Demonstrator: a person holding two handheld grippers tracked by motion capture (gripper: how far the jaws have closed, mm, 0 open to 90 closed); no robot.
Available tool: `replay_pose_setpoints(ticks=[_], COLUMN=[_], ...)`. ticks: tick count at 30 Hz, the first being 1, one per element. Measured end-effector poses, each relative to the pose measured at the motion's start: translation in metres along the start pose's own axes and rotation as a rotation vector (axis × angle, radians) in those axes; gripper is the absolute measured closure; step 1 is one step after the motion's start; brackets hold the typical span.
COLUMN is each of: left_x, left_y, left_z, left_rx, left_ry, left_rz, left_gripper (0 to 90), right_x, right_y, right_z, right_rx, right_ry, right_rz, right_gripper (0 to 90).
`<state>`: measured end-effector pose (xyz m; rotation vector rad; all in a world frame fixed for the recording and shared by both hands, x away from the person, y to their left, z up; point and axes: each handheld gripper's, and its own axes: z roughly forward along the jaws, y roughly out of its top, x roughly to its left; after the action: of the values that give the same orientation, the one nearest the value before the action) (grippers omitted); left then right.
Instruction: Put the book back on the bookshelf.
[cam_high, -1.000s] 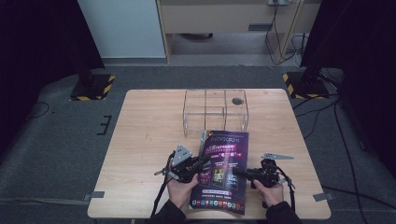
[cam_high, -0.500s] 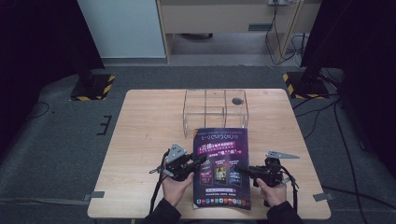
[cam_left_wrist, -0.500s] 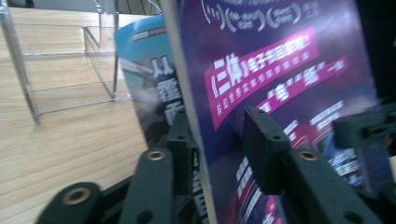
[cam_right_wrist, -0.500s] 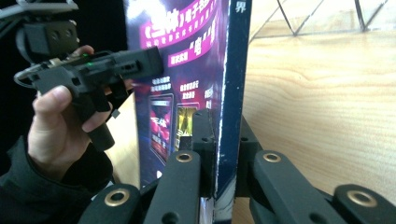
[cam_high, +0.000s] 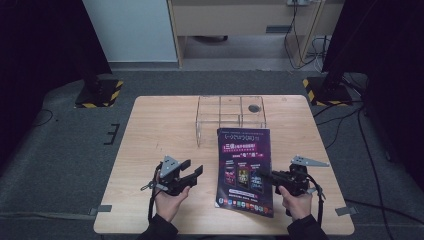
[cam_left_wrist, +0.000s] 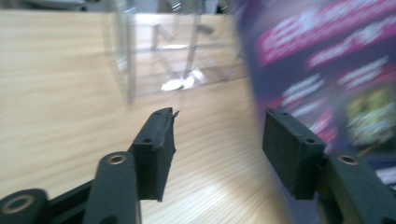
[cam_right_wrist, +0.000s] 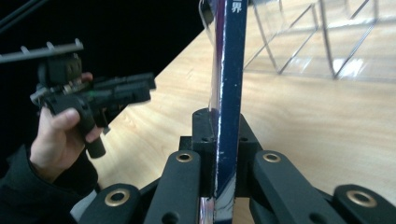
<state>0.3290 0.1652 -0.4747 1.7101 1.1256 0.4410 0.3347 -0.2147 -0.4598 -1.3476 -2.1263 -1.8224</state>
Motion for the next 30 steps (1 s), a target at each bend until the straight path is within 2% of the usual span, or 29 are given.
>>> replay_pose_setpoints(ticks=[1,2,6,8,10,15,18,23,30], left_x=[0.000,0.010,0.025,0.032,0.037,0.046,0.050,0.055,0.057], left_y=[0.000,-0.008,-0.021,-0.027,-0.029,-0.037,-0.040,-0.042,-0.045], left_z=[0.000,-0.004,-0.008,-0.007,-0.006,0.000,0.002,0.003,0.007], left_rx=[0.000,0.029,0.076,0.126,0.168,0.224,0.250,0.260,0.280], left_ry=[0.000,0.049,0.115,0.149,0.174,0.245,0.273,0.308,0.330], left_rz=[0.000,-0.005,-0.023,-0.022,-0.017,-0.015,0.001,0.014,0.021], left_gripper=[40.9,39.4,36.4,33.7,30.2,25.3,23.9,21.5,19.9], right_x=[0.000,0.002,0.007,0.009,0.011,0.017,0.019,0.022,0.027], right_y=[0.000,0.006,0.018,0.025,0.031,0.047,0.055,0.066,0.080], right_z=[0.000,-0.004,-0.010,-0.012,-0.014,-0.017,-0.019,-0.022,-0.029], right_rx=[0.000,-0.022,-0.073,-0.097,-0.118,-0.152,-0.174,-0.216,-0.266], right_ry=[0.000,-0.014,-0.040,-0.061,-0.082,-0.129,-0.147,-0.165,-0.198], right_rz=[0.000,-0.012,-0.024,-0.034,-0.052,-0.100,-0.120,-0.130,-0.165], right_gripper=[84.3,84.3,84.3,84.3,84.3,84.3,84.3,84.3,84.3])
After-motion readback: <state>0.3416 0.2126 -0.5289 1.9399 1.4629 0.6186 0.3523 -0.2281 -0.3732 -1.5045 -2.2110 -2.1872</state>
